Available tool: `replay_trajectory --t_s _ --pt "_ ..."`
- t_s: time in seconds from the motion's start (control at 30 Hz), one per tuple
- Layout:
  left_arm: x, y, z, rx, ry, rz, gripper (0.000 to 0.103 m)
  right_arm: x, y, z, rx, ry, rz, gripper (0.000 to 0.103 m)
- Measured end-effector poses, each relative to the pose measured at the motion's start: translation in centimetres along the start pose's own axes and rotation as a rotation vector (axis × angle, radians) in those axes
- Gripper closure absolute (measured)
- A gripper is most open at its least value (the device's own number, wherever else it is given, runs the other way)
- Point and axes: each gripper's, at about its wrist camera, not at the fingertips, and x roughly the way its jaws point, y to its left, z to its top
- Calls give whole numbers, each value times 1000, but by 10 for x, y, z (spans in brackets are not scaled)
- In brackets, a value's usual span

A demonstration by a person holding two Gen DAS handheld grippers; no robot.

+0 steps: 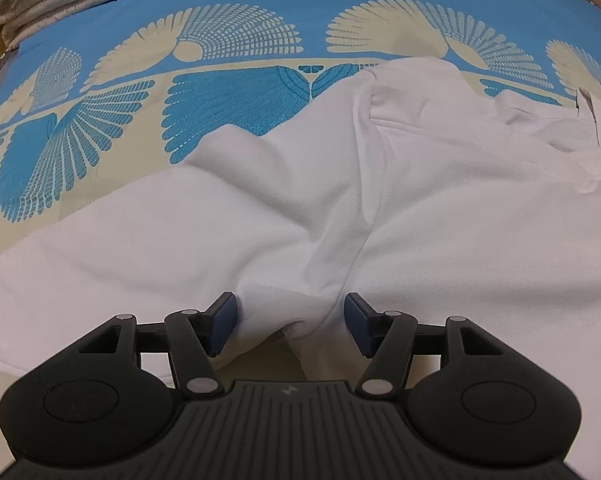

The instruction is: Fold small clothes

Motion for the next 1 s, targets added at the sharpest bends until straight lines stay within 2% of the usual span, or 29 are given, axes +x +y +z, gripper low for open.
replay_trajectory --t_s 0.03,0.07,0.1,0.2,0.3,0.43,0.57,0.67,0.7,0.73,0.77,0.8,0.87,0.9,0.93,1.0 --pt "0 0 0 4 -1 2 37 19 6 -12 51 90 13 85" --pt "0 -1 -1 6 -3 3 37 32 11 -23 123 135 48 85" --pt "0 -1 -1 9 -4 4 37 36 12 -31 210 140 83 85" --pt "-1 -2 -1 21 -5 8 37 35 11 -45 545 93 228 84" --pt "-2 -3 0 24 -5 13 37 36 10 -44 799 26 352 73" --pt "-1 -4 -1 33 -6 20 37 62 -4 -30 1119 -5 430 61" --pt "0 -4 0 32 -5 19 36 107 -6 -20 1400 43 458 59" --pt "1 -5 0 29 -3 23 36 114 -1 -20 1522 28 372 59" --pt "1 -5 1 33 -5 25 36 116 -2 -15 1540 29 342 86" --pt "1 -6 1 37 -6 26 36 117 -2 -10 1550 34 303 103" --pt "1 -6 1 38 -5 25 36 115 -4 -9 1561 39 281 102" --pt "0 -5 2 36 -4 23 36 109 -7 -10 1571 28 218 103" --pt "-1 -3 2 31 -5 8 36 93 -18 -20 1566 22 -3 103" --pt "-3 -3 2 33 -7 5 36 92 -23 -32 1592 65 -85 102" --pt "-5 -3 3 37 -11 1 35 96 -26 -45 1630 126 -120 101" --pt "-10 -3 3 40 -20 -2 35 111 -26 -62 1666 238 -54 97"
